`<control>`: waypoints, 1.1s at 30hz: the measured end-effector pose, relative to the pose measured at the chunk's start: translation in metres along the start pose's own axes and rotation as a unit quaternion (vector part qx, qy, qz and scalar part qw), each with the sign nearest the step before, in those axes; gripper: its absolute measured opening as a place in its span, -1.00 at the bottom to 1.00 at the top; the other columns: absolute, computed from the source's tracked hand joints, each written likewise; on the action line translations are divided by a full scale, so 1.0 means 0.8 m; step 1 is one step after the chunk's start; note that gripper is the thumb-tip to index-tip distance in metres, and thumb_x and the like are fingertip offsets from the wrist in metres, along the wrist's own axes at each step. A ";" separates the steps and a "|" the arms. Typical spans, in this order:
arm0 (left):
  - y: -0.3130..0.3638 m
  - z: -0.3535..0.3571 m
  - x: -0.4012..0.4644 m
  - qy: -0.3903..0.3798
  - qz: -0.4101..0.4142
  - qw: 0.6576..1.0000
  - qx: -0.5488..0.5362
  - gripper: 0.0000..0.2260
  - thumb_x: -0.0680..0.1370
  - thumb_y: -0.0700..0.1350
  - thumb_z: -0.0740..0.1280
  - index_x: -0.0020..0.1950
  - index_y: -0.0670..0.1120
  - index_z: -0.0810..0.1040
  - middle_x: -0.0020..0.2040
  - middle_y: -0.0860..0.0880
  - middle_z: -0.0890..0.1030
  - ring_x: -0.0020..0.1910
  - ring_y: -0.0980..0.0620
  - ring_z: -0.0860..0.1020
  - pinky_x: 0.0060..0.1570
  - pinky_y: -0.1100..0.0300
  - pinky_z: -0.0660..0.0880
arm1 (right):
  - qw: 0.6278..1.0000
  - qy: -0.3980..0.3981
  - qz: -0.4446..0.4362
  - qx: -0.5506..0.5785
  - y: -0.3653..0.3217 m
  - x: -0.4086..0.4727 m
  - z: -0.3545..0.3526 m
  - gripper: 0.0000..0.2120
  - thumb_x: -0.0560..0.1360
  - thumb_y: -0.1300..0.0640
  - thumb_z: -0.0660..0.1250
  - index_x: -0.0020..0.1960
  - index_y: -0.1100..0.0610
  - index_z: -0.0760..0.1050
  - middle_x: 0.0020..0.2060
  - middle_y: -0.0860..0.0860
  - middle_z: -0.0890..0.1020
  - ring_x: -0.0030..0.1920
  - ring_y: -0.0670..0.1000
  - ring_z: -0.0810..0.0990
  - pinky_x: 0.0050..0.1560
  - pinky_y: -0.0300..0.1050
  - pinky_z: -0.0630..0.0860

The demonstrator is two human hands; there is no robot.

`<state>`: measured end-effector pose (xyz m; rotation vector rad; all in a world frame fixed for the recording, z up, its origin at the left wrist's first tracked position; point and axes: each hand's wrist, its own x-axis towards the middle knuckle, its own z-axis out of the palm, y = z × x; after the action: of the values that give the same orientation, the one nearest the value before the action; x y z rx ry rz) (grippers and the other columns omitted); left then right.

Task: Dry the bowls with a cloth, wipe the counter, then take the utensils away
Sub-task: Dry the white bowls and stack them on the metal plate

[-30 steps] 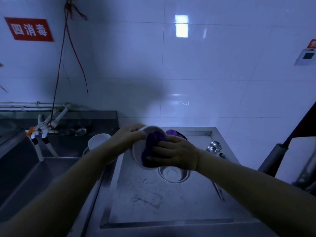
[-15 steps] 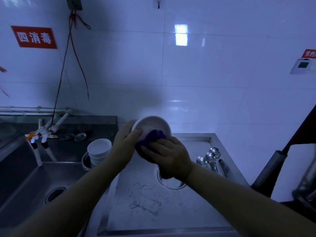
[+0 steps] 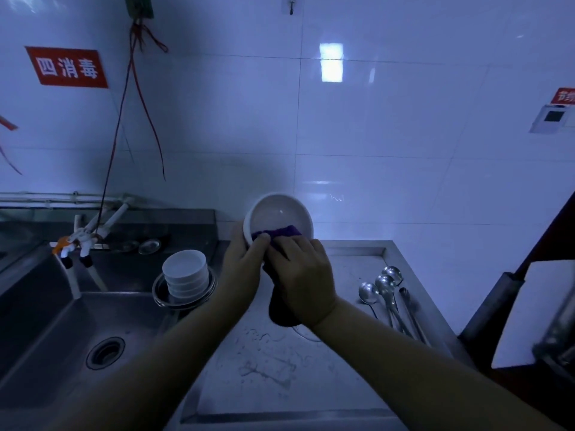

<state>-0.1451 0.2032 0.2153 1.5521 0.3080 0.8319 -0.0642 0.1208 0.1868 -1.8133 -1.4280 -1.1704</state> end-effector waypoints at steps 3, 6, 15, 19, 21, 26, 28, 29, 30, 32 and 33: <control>0.000 -0.003 0.002 0.002 0.023 1.000 -0.001 -0.77 0.58 -0.22 0.16 0.16 0.06 0.40 -0.01 0.04 0.52 -0.09 0.17 0.53 -0.21 0.34 0.49 | 1.000 0.005 -0.007 0.026 -0.007 -0.010 0.002 -0.76 0.52 0.06 0.34 0.11 0.17 0.60 -0.06 0.11 0.68 -0.08 0.10 0.64 -0.06 0.03 0.59; 0.001 -0.018 0.009 -0.037 0.037 0.998 0.045 -0.79 0.49 -0.08 0.17 0.11 0.01 0.44 -0.06 0.01 0.51 -0.14 0.09 0.50 -0.31 0.39 0.46 | 0.993 0.006 -0.116 0.032 0.020 -0.021 0.001 -0.73 0.54 0.10 0.35 0.22 0.12 0.53 -0.05 0.08 0.68 -0.08 0.06 0.64 -0.05 -0.03 0.57; 0.018 -0.054 0.046 -0.247 -0.102 0.953 0.141 -0.77 0.36 -0.02 0.29 0.00 0.04 0.56 -0.11 -0.06 0.58 -0.18 0.00 0.53 -0.30 0.23 0.43 | 0.943 -0.095 -0.319 -0.008 0.073 -0.017 -0.013 -0.72 0.53 0.21 0.31 0.23 0.09 0.55 -0.04 0.07 0.65 -0.07 0.08 0.60 -0.03 -0.02 0.52; -0.012 -0.020 0.018 -0.070 -0.046 0.995 0.043 -0.71 0.53 -0.13 0.30 0.24 -0.02 0.38 0.04 -0.02 0.53 -0.01 0.01 0.54 -0.12 0.20 0.50 | 0.994 -0.055 -0.093 -0.016 0.028 -0.004 -0.010 -0.76 0.52 0.15 0.34 0.16 0.18 0.59 -0.10 0.13 0.67 -0.13 0.12 0.62 -0.13 0.02 0.56; -0.021 -0.010 0.010 -0.031 -0.017 0.999 0.034 -0.67 0.57 -0.11 0.24 0.33 -0.05 0.32 0.06 0.00 0.51 0.04 0.03 0.52 -0.03 0.14 0.52 | 0.998 -0.057 -0.024 0.022 0.009 -0.001 -0.009 -0.75 0.51 0.12 0.32 0.12 0.22 0.59 -0.08 0.15 0.66 -0.10 0.15 0.62 -0.09 0.03 0.56; -0.017 -0.030 0.020 -0.047 0.013 0.998 0.044 -0.61 0.49 0.02 0.19 0.32 0.10 0.32 0.11 0.12 0.46 0.05 0.09 0.50 -0.11 0.26 0.48 | 0.980 -0.166 -0.011 0.106 0.001 -0.014 -0.016 -0.56 0.44 0.20 0.36 0.31 0.19 0.46 0.14 0.14 0.58 0.15 0.14 0.54 0.18 0.05 0.48; -0.016 -0.043 0.023 -0.080 0.018 0.995 0.056 -0.61 0.46 0.03 0.17 0.30 0.20 0.33 0.15 0.11 0.44 0.06 0.06 0.49 -0.10 0.20 0.51 | 0.971 -0.213 -0.073 0.080 0.014 -0.018 -0.023 -0.48 0.38 0.25 0.43 0.32 0.13 0.45 0.16 0.10 0.58 0.18 0.11 0.53 0.23 0.05 0.45; -0.017 -0.047 0.022 -0.099 0.023 0.992 0.070 -0.61 0.46 0.02 0.17 0.29 0.20 0.35 0.15 0.07 0.46 0.05 0.02 0.50 -0.13 0.20 0.51 | 0.967 -0.223 -0.105 0.059 0.022 -0.017 -0.026 -0.47 0.34 0.24 0.47 0.30 0.11 0.49 0.14 0.08 0.60 0.16 0.10 0.55 0.22 0.02 0.45; -0.018 -0.050 0.022 -0.115 0.029 0.989 0.089 -0.61 0.45 0.00 0.17 0.29 0.16 0.38 0.14 0.04 0.48 0.05 0.02 0.50 -0.16 0.25 0.50 | 0.964 -0.227 -0.132 0.044 0.031 -0.015 -0.028 -0.50 0.33 0.23 0.48 0.25 0.09 0.52 0.12 0.06 0.62 0.13 0.09 0.57 0.19 0.00 0.47; -0.020 -0.052 0.021 -0.137 0.035 0.985 0.103 -0.59 0.43 -0.03 0.17 0.28 0.11 0.41 0.12 0.04 0.51 0.03 0.07 0.50 -0.21 0.33 0.49 | 0.958 -0.231 -0.169 0.028 0.044 -0.007 -0.032 -0.62 0.37 0.22 0.39 0.18 0.09 0.57 0.08 0.06 0.64 0.09 0.08 0.59 0.15 -0.04 0.49; -0.019 -0.051 0.021 -0.144 0.032 0.985 0.093 -0.59 0.42 -0.05 0.18 0.27 0.10 0.42 0.11 0.05 0.51 0.02 0.10 0.50 -0.21 0.36 0.50 | 0.956 -0.237 -0.171 0.020 0.046 -0.003 -0.032 -0.65 0.39 0.21 0.32 0.18 0.10 0.58 0.09 0.07 0.63 0.10 0.08 0.59 0.15 -0.04 0.50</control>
<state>-0.1563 0.2473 0.2042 1.8394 0.1273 0.6293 -0.0370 0.0878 0.2004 -1.9550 -2.0898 -0.8780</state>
